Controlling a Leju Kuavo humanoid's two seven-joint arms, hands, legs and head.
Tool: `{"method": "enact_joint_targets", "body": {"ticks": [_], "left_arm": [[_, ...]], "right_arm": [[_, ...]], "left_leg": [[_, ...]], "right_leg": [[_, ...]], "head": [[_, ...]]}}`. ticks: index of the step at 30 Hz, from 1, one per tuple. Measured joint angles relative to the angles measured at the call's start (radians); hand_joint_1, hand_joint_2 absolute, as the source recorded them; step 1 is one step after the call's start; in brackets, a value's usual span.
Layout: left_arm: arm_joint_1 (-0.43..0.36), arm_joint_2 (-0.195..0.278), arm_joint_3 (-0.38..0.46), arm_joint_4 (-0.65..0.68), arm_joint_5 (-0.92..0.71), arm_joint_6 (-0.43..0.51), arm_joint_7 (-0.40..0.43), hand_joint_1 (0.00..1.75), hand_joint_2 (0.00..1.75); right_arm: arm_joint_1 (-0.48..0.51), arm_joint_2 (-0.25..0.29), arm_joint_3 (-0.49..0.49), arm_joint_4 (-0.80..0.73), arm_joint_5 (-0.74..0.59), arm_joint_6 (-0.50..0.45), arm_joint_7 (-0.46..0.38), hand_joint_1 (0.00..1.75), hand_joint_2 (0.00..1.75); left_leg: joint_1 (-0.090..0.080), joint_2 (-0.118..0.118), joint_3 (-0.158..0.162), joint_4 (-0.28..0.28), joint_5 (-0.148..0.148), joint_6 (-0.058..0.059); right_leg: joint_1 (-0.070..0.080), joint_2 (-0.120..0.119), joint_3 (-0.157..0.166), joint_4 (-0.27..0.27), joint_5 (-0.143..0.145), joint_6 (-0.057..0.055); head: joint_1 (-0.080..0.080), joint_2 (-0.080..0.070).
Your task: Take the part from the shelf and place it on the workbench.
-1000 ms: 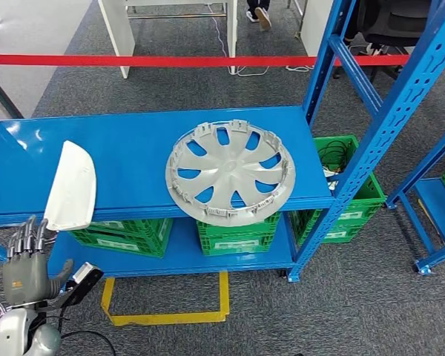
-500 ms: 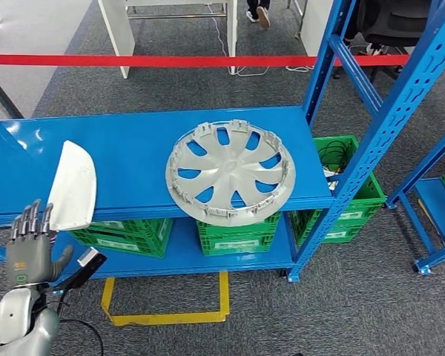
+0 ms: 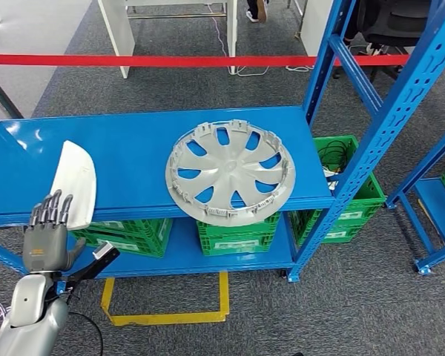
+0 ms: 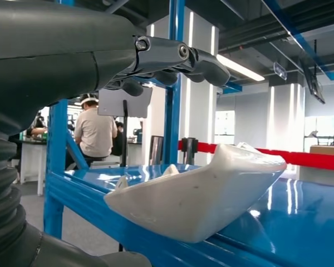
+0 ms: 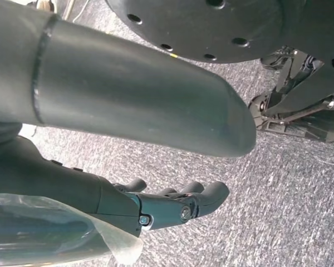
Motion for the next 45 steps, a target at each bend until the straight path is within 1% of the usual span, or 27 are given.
{"method": "enact_joint_targets", "body": {"ticks": [13, 17, 20, 24, 27, 33, 45], "left_arm": [[-0.015, 0.015, -0.034, 0.043, 0.011, 0.000, 0.030, 0.00, 1.75], [-0.018, 0.027, -0.043, 0.054, 0.002, 0.000, 0.051, 0.00, 1.75], [-0.023, 0.038, -0.049, 0.067, -0.009, 0.000, 0.077, 0.00, 1.75], [-0.040, 0.055, -0.059, 0.107, -0.030, 0.000, 0.131, 0.00, 1.75], [-0.052, 0.066, -0.071, 0.138, -0.035, 0.000, 0.151, 0.00, 1.75], [-0.070, 0.078, -0.084, 0.175, -0.039, 0.000, 0.166, 0.00, 1.75], [-0.090, 0.095, -0.114, 0.201, -0.036, 0.000, 0.177, 0.00, 1.75]], "right_arm": [[0.000, -0.002, 0.001, 0.000, 0.006, 0.000, 0.006, 0.00, 0.00], [0.000, -0.002, 0.001, 0.000, 0.006, -0.001, 0.006, 0.00, 0.00], [0.000, -0.002, 0.001, 0.000, 0.005, -0.001, 0.006, 0.00, 0.00], [0.000, -0.003, 0.001, 0.000, 0.004, -0.001, 0.008, 0.00, 0.00], [0.000, -0.003, 0.001, 0.000, 0.003, -0.001, 0.009, 0.00, 0.00], [0.000, -0.004, 0.001, 0.000, 0.001, -0.003, 0.009, 0.00, 0.00], [0.000, -0.004, 0.001, 0.000, -0.003, -0.004, 0.009, 0.00, 0.00]], "left_leg": [[0.000, 0.000, 0.000, 0.000, 0.000, 0.000], [0.000, 0.000, 0.000, 0.000, 0.000, 0.000], [0.000, 0.000, 0.000, 0.000, 0.000, 0.000], [0.000, 0.000, 0.000, 0.000, 0.000, 0.000], [0.000, 0.000, 0.000, 0.000, 0.000, 0.000], [0.000, 0.000, 0.000, 0.000, 0.000, 0.000], [0.000, 0.000, 0.000, 0.000, 0.000, 0.000]], "right_leg": [[0.000, 0.000, 0.000, 0.000, 0.000, 0.000], [0.000, 0.000, 0.000, 0.000, 0.000, 0.000], [0.000, 0.000, 0.000, 0.000, 0.000, 0.000], [0.000, 0.000, 0.000, 0.000, 0.000, 0.000], [0.000, 0.000, 0.000, 0.000, 0.000, 0.000], [0.000, 0.000, 0.000, 0.000, 0.000, 0.000], [0.000, 0.000, 0.000, 0.000, 0.000, 0.000]], "head": [[0.000, 0.000], [0.000, 0.000], [0.000, 0.000], [0.000, 0.000], [0.000, 0.000], [0.000, 0.000], [0.000, 0.000]]}}
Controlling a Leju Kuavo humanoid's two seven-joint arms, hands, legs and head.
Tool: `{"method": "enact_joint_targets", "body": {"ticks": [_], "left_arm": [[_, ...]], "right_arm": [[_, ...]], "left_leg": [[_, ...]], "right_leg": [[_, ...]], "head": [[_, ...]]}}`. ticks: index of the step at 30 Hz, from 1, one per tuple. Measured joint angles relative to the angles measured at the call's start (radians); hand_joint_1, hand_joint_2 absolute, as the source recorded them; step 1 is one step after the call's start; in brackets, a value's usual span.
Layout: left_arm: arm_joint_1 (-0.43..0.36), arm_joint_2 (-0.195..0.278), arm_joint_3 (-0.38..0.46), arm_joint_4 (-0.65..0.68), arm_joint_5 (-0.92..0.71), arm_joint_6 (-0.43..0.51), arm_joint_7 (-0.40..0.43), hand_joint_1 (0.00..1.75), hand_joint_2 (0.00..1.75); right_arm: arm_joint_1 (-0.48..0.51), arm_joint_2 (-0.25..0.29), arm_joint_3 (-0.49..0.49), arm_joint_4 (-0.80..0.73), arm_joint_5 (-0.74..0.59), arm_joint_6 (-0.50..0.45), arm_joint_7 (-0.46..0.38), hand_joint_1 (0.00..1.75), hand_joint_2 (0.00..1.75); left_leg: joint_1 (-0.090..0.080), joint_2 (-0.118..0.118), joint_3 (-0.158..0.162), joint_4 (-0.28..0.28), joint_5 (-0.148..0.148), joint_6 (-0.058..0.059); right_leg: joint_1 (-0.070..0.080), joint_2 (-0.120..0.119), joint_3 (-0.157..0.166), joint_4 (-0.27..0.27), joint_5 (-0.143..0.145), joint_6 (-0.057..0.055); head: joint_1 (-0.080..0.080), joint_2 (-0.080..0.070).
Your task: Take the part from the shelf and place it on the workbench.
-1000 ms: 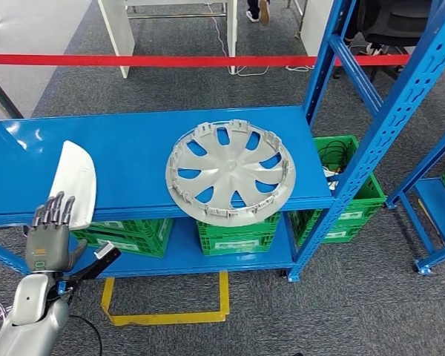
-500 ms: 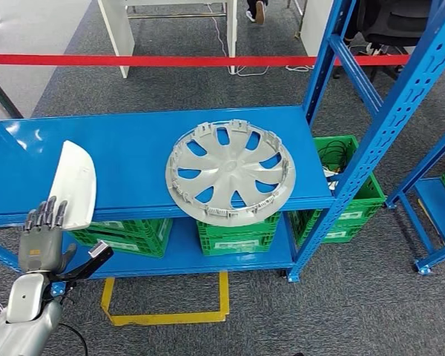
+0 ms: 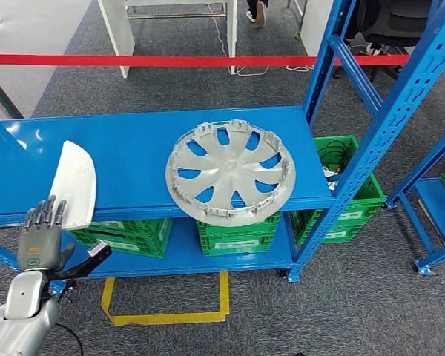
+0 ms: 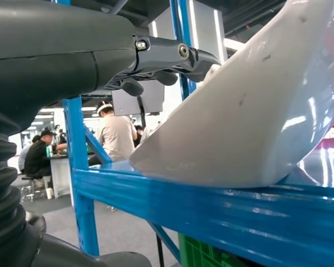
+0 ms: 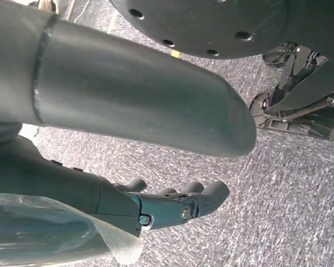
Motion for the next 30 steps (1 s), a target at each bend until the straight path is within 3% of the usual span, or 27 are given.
{"method": "enact_joint_targets", "body": {"ticks": [4, 5, 8, 9, 30], "left_arm": [[-0.003, 0.007, -0.010, 0.001, 0.000, 0.000, 0.001, 0.00, 1.75], [-0.004, 0.009, -0.011, 0.001, 0.000, 0.000, 0.002, 0.10, 1.75], [-0.004, 0.013, -0.014, 0.001, 0.001, 0.000, 0.001, 1.40, 1.75], [-0.005, 0.015, -0.015, 0.001, 0.002, 0.000, 0.001, 1.75, 1.75], [-0.006, 0.027, -0.025, -0.009, 0.010, 0.005, -0.014, 1.75, 1.75]], "right_arm": [[0.000, 0.000, 0.000, 0.000, 0.000, -0.001, 0.000, 0.00, 0.00], [0.000, 0.000, 0.000, 0.000, 0.000, -0.001, 0.000, 0.00, 0.00], [0.000, 0.000, 0.000, 0.000, -0.001, -0.001, 0.000, 0.00, 0.00], [0.000, 0.000, 0.000, 0.000, -0.001, -0.001, 0.000, 0.00, 0.00], [0.000, 0.000, 0.000, 0.000, 0.000, -0.002, -0.007, 0.00, 0.00]], "left_leg": [[0.000, 0.000, 0.000, 0.000, 0.000, 0.000], [0.000, 0.000, 0.000, 0.000, 0.000, 0.000], [0.000, 0.000, 0.000, 0.000, 0.000, 0.000], [0.000, 0.000, 0.000, 0.000, 0.000, 0.000], [0.000, 0.000, 0.000, 0.000, 0.000, 0.000]], "right_leg": [[0.000, 0.000, 0.000, 0.000, 0.000, 0.000], [0.000, 0.000, 0.000, 0.000, 0.000, 0.000], [0.000, 0.000, 0.000, 0.000, 0.000, 0.000], [0.000, 0.000, 0.000, 0.000, 0.000, 0.000], [0.000, 0.000, 0.000, 0.000, 0.000, 0.000]], "head": [[0.000, 0.000], [0.000, 0.000], [0.000, 0.000], [0.000, 0.000], [0.000, 0.000]]}}
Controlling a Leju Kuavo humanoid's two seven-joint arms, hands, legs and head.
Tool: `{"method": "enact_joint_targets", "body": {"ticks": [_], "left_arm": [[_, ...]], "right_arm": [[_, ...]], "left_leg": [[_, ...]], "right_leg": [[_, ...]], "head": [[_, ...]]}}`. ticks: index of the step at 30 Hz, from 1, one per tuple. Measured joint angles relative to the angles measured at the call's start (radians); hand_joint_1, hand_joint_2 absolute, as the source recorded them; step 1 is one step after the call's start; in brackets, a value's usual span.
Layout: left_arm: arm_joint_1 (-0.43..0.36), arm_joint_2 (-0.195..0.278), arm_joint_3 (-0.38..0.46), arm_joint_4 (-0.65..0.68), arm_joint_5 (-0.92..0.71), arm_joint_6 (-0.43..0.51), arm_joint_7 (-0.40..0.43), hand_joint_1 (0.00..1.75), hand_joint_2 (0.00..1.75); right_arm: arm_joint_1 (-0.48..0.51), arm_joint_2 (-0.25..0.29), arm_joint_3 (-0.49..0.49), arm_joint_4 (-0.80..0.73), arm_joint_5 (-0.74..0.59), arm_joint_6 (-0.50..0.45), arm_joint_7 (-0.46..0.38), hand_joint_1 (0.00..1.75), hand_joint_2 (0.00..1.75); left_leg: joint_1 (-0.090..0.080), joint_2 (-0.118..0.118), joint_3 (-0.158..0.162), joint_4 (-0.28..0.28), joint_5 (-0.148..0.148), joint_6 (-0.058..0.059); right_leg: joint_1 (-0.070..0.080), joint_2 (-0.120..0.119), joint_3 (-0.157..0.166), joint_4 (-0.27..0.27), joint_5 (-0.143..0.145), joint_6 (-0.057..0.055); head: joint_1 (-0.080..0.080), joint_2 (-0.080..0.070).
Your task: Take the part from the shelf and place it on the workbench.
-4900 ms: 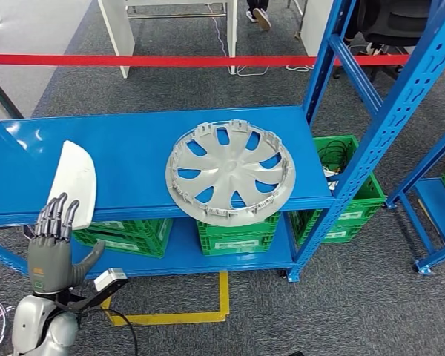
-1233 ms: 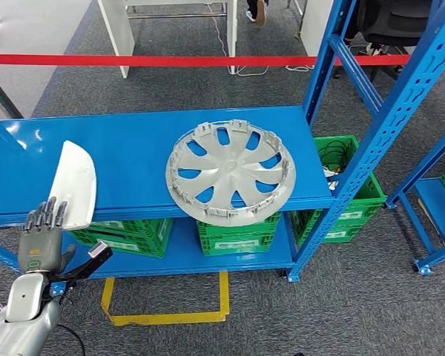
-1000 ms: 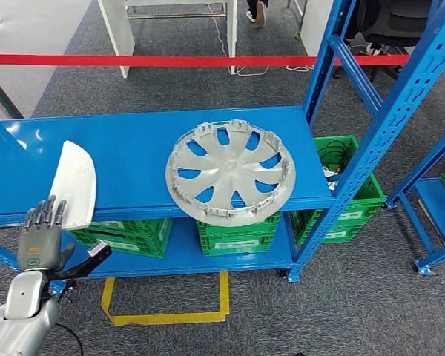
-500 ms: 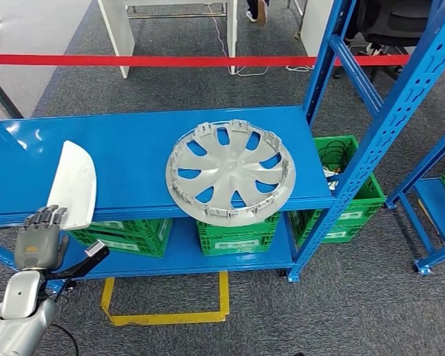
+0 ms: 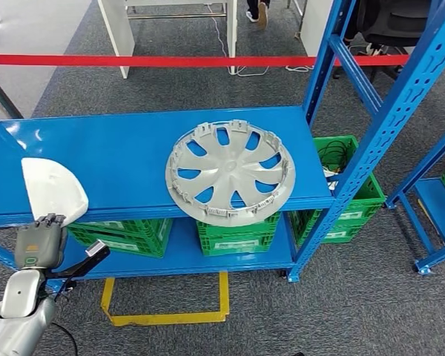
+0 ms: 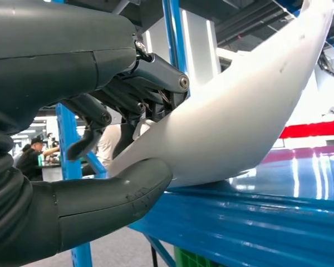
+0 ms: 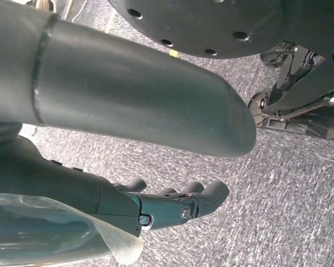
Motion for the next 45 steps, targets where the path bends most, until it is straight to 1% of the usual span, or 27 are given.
{"method": "enact_joint_targets", "body": {"ticks": [4, 7, 14, 21, 29, 33, 37, 39, 41, 43, 45], "left_arm": [[0.002, 0.002, 0.000, -0.019, 0.008, 0.000, -0.009, 1.75, 1.75], [0.010, 0.003, 0.006, -0.063, 0.020, 0.000, -0.035, 1.75, 1.75], [0.035, -0.004, 0.032, -0.275, 0.024, 0.000, -0.128, 1.75, 1.75], [0.051, -0.019, 0.035, -0.471, 0.020, 0.000, -0.174, 1.75, 1.75], [0.061, -0.028, -0.002, -0.668, 0.012, 0.000, -0.183, 1.75, 1.75], [0.065, -0.029, -0.021, -0.723, 0.024, -0.001, -0.189, 1.75, 1.75], [0.068, -0.030, -0.029, -0.749, 0.035, -0.001, -0.200, 1.75, 1.75], [0.070, -0.037, -0.029, -0.755, 0.067, -0.002, -0.243, 1.75, 1.75], [0.076, -0.056, -0.017, -0.755, 0.116, -0.002, -0.321, 1.75, 1.75], [0.086, -0.091, 0.009, -0.751, 0.162, -0.003, -0.406, 1.75, 1.75], [0.099, -0.128, 0.035, -0.746, 0.195, -0.004, -0.468, 1.75, 1.75]], "right_arm": [[0.000, 0.000, 0.000, 0.000, -0.002, -0.003, -0.002, 0.00, 0.00], [0.000, -0.001, 0.000, 0.000, -0.004, -0.005, -0.006, 0.00, 0.00], [0.000, -0.002, 0.000, 0.000, -0.006, -0.005, -0.012, 0.00, 0.00], [-0.001, -0.002, 0.000, 0.000, -0.008, -0.002, -0.018, 0.00, 0.00], [-0.003, -0.001, 0.000, 0.000, -0.012, -0.001, -0.018, 0.00, 0.00], [-0.004, -0.001, 0.000, 0.000, -0.012, 0.000, -0.017, 0.00, 0.00], [-0.004, -0.001, 0.000, 0.000, -0.012, 0.000, -0.017, 0.00, 0.00], [-0.004, -0.001, 0.000, 0.000, -0.013, 0.000, -0.017, 0.00, 0.00], [-0.004, 0.001, 0.000, 0.000, -0.016, 0.000, -0.015, 0.00, 0.00], [-0.004, 0.003, 0.000, 0.000, -0.019, 0.000, -0.010, 0.00, 0.00], [-0.005, 0.005, 0.000, 0.000, -0.020, 0.001, -0.003, 0.00, 0.00]], "left_leg": [[0.000, 0.000, 0.000, 0.000, 0.000, 0.000], [0.000, 0.000, 0.000, 0.000, 0.000, 0.000], [0.000, 0.000, 0.000, 0.000, 0.000, 0.000], [0.000, 0.000, 0.000, 0.000, 0.000, 0.000], [0.000, 0.000, 0.000, 0.000, 0.000, 0.000], [0.000, 0.000, 0.000, 0.000, 0.000, 0.000], [0.000, 0.000, 0.000, 0.000, 0.000, 0.000], [0.000, 0.000, 0.000, 0.000, 0.000, 0.000], [0.000, 0.000, 0.000, 0.000, 0.000, 0.000], [0.000, 0.000, -0.001, 0.000, 0.000, 0.000], [0.000, 0.000, -0.001, 0.000, 0.000, 0.000]], "right_leg": [[0.000, 0.000, 0.000, 0.000, 0.000, 0.000], [0.000, 0.000, 0.000, 0.000, 0.000, 0.000], [0.000, 0.000, 0.000, 0.000, 0.000, 0.000], [0.000, 0.000, 0.000, 0.000, 0.000, 0.000], [0.000, 0.000, 0.000, 0.000, 0.000, 0.000], [0.000, 0.000, 0.000, 0.000, 0.000, 0.000], [0.000, 0.000, 0.000, 0.000, 0.000, 0.000], [0.000, 0.000, 0.000, 0.000, 0.000, 0.000], [0.000, 0.000, 0.000, 0.000, 0.000, 0.000], [0.000, 0.000, 0.000, 0.000, 0.000, 0.000], [0.000, 0.000, 0.000, 0.000, 0.000, 0.000]], "head": [[0.000, 0.000], [0.000, 0.000], [0.000, 0.000], [0.000, 0.000], [0.000, 0.000], [0.000, 0.000], [0.000, 0.000], [0.000, 0.000], [0.000, 0.000], [0.000, 0.000], [0.000, 0.000]]}}
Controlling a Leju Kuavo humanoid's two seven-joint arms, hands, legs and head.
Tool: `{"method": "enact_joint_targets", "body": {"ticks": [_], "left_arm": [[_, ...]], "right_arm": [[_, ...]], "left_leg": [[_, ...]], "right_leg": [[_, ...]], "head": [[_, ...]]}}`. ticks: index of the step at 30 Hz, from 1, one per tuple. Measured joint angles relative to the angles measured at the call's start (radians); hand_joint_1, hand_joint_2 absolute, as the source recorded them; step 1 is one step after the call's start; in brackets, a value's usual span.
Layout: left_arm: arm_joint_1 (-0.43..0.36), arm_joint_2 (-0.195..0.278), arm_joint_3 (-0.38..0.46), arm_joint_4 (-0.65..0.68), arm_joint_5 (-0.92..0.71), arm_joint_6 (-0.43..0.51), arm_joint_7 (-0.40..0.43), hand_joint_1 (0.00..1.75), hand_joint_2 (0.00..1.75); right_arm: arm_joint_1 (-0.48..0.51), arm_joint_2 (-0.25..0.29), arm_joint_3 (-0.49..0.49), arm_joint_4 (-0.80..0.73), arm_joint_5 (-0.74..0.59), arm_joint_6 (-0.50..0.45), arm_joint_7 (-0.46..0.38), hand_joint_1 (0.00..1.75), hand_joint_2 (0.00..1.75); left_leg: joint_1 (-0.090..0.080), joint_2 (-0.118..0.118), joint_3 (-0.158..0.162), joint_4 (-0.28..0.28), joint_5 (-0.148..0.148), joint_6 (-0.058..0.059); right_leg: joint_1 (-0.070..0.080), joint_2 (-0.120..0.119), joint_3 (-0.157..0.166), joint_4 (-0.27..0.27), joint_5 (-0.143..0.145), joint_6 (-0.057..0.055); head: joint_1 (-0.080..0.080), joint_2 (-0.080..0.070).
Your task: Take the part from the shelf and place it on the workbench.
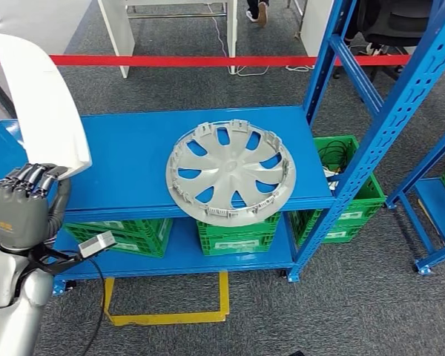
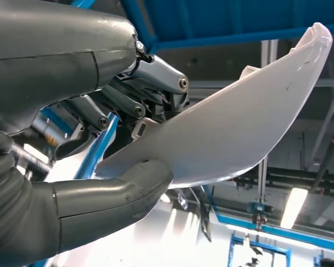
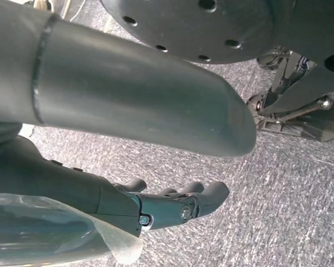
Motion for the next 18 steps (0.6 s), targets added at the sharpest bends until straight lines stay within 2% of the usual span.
{"method": "enact_joint_targets", "body": {"ticks": [7, 8, 11, 12, 13, 15, 16, 17, 18], "left_arm": [[0.097, -0.084, 0.039, -0.010, 0.095, 0.000, -0.125, 1.75, 1.75], [0.117, -0.091, 0.040, -0.018, 0.105, 0.000, -0.133, 1.75, 1.75], [0.174, -0.102, 0.042, -0.052, 0.120, 0.001, -0.146, 1.75, 1.75], [0.192, -0.106, 0.043, -0.065, 0.123, 0.001, -0.148, 1.75, 1.75], [0.210, -0.109, 0.043, -0.077, 0.125, 0.001, -0.149, 1.75, 1.75], [0.248, -0.113, 0.044, -0.094, 0.127, 0.002, -0.149, 1.75, 1.75], [0.268, -0.114, 0.044, -0.100, 0.125, 0.002, -0.148, 1.75, 1.75], [0.286, -0.114, 0.045, -0.106, 0.121, 0.001, -0.146, 1.75, 1.75], [0.301, -0.115, 0.045, -0.111, 0.116, 0.001, -0.140, 1.75, 1.75]], "right_arm": [[-0.002, 0.022, 0.000, 0.000, 0.014, -0.001, 0.033, 0.00, 0.00], [-0.002, 0.028, 0.000, 0.000, 0.016, -0.001, 0.038, 0.00, 0.00], [-0.003, 0.048, 0.001, 0.000, 0.022, -0.002, 0.062, 0.00, 0.00], [-0.005, 0.053, 0.001, 0.000, 0.023, -0.003, 0.072, 0.00, 0.00], [-0.006, 0.058, 0.001, 0.000, 0.022, -0.002, 0.083, 0.00, 0.00], [-0.009, 0.066, 0.001, 0.000, 0.016, -0.002, 0.106, 0.00, 0.00], [-0.010, 0.070, 0.001, 0.000, 0.013, -0.001, 0.115, 0.00, 0.00], [-0.010, 0.073, 0.001, 0.000, 0.011, -0.002, 0.121, 0.00, 0.00], [-0.011, 0.075, 0.000, 0.000, 0.009, -0.002, 0.125, 0.00, 0.00]], "left_leg": [[0.000, 0.000, 0.000, 0.000, 0.000, 0.000], [-0.001, 0.000, -0.001, 0.003, 0.000, 0.002], [0.000, 0.004, 0.003, -0.015, 0.018, 0.019], [0.004, 0.008, 0.007, -0.032, 0.030, 0.026], [0.008, 0.012, 0.010, -0.048, 0.040, 0.030], [0.012, 0.020, 0.007, -0.056, 0.047, 0.034], [0.014, 0.024, 0.003, -0.053, 0.048, 0.033], [0.015, 0.026, -0.001, -0.049, 0.047, 0.031], [0.018, 0.028, -0.006, -0.043, 0.046, 0.027]], "right_leg": [[0.000, 0.000, 0.000, 0.000, 0.000, 0.000], [-0.002, 0.000, 0.000, -0.002, 0.002, 0.003], [-0.004, 0.001, -0.003, -0.011, 0.009, 0.020], [-0.001, -0.002, -0.011, 0.000, -0.004, 0.021], [0.001, -0.007, -0.028, 0.032, -0.027, 0.022], [-0.001, -0.015, -0.082, 0.152, -0.091, 0.025], [-0.004, -0.017, -0.108, 0.212, -0.113, 0.029], [-0.007, -0.018, -0.121, 0.245, -0.117, 0.034], [-0.010, -0.019, -0.115, 0.238, -0.102, 0.039]], "head": [[0.000, 0.000], [0.000, 0.000], [-0.001, 0.000], [0.001, 0.000], [0.004, 0.000], [0.008, 0.000], [0.009, 0.000], [0.009, 0.000], [0.009, 0.000]]}}
